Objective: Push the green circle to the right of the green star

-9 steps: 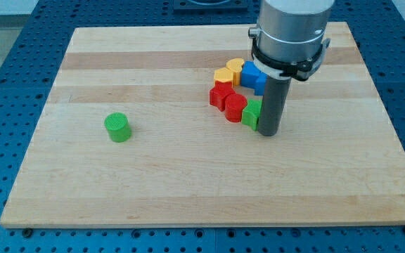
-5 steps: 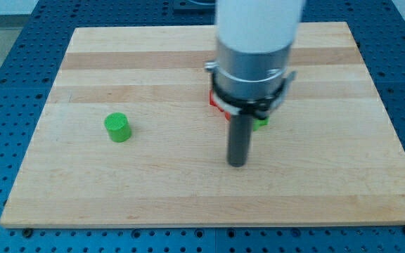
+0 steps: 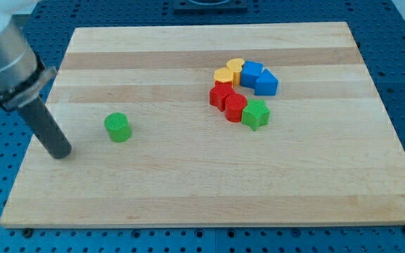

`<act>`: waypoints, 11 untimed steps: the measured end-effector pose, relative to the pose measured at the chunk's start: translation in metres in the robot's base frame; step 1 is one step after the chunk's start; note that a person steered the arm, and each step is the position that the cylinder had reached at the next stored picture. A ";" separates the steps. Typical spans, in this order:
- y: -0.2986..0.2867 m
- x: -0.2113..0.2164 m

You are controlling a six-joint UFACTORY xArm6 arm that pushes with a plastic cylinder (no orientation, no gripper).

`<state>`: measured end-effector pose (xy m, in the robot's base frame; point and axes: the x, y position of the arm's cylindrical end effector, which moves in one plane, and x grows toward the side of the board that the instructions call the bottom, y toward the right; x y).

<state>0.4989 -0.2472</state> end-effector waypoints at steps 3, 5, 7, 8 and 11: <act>0.061 -0.040; 0.112 0.003; 0.125 -0.015; 0.134 -0.015; 0.212 -0.014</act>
<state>0.4848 -0.0352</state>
